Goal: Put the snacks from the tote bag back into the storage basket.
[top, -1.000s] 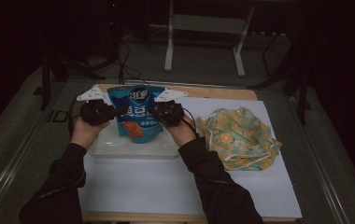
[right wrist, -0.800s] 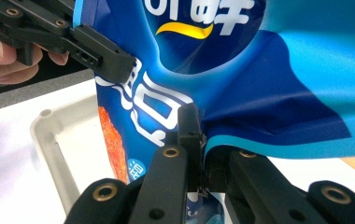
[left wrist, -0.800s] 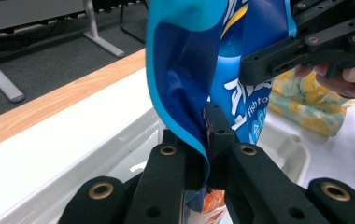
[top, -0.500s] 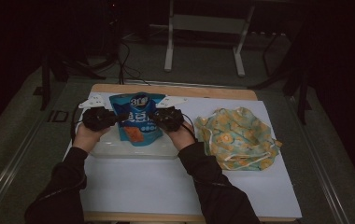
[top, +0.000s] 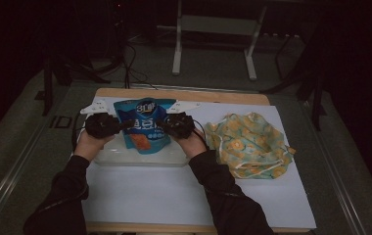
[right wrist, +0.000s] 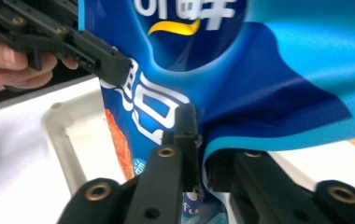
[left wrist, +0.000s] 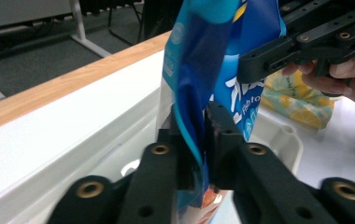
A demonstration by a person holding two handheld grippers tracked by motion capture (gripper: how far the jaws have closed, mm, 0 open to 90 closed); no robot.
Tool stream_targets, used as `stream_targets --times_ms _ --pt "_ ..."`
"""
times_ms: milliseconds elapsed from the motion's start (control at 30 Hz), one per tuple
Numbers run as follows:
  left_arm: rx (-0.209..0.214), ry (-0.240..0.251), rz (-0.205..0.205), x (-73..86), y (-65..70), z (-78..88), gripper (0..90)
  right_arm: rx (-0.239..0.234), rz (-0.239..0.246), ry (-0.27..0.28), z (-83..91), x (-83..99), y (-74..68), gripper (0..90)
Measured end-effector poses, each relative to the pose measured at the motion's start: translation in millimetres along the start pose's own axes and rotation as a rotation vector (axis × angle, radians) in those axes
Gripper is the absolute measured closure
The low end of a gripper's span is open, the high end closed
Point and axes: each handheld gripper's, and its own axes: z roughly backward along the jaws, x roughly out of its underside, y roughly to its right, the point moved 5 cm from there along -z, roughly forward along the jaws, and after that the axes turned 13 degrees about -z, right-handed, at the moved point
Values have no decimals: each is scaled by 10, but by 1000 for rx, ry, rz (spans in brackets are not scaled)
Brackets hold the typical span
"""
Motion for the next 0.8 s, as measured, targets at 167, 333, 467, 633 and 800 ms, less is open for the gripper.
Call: stream_targets --times_ms 167,333,467,633,800 --pt "-4 -8 1 -12 18 -11 632 -18 -2 -5 20 -24 3 599" --pt "9 10 25 -52 26 -7 414 -21 -5 -4 65 -58 22 462" --pt "13 47 65 -100 20 29 350 -30 -35 11 133 -91 63 345" --pt "24 43 56 -105 78 41 182 -2 -44 7 200 -91 111 202" --pt "-32 6 39 -103 146 33 46 -4 -36 23 285 -82 141 178"
